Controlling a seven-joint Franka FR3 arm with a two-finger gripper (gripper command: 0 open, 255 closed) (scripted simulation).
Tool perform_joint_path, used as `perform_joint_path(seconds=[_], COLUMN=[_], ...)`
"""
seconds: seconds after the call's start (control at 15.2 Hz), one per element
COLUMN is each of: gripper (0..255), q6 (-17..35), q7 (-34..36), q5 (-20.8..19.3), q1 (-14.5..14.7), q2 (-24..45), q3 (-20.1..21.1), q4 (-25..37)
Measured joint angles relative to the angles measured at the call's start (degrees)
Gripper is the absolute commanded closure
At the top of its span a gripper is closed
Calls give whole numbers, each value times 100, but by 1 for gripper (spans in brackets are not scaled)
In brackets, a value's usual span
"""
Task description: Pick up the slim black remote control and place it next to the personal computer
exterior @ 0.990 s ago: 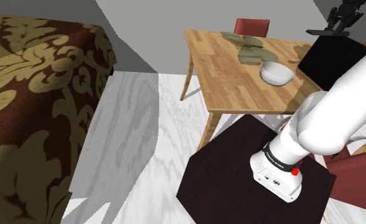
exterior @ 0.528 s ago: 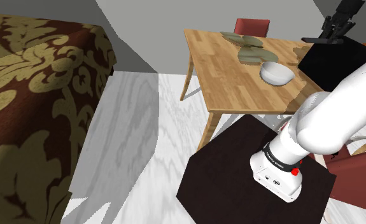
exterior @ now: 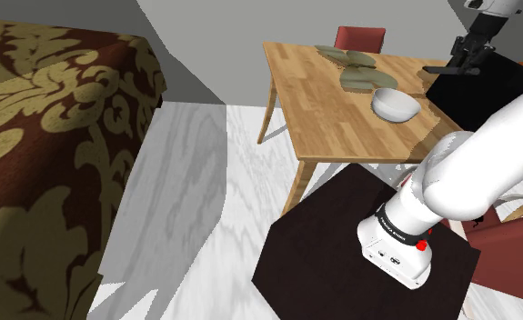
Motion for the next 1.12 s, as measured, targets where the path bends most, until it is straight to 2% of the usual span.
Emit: perform_joint_path(seconds=[0.2, 0.33, 0.73, 1.12], gripper=[255, 255, 255, 255], q6=[224, 379, 861, 1342], q7=[-14, 72, 25, -146], q5=[27, -68, -23, 230], q1=[31, -44, 19, 278], q2=[45, -57, 34, 342], q3=[-86, 13, -183, -597], q4=[-198, -409, -834, -1163])
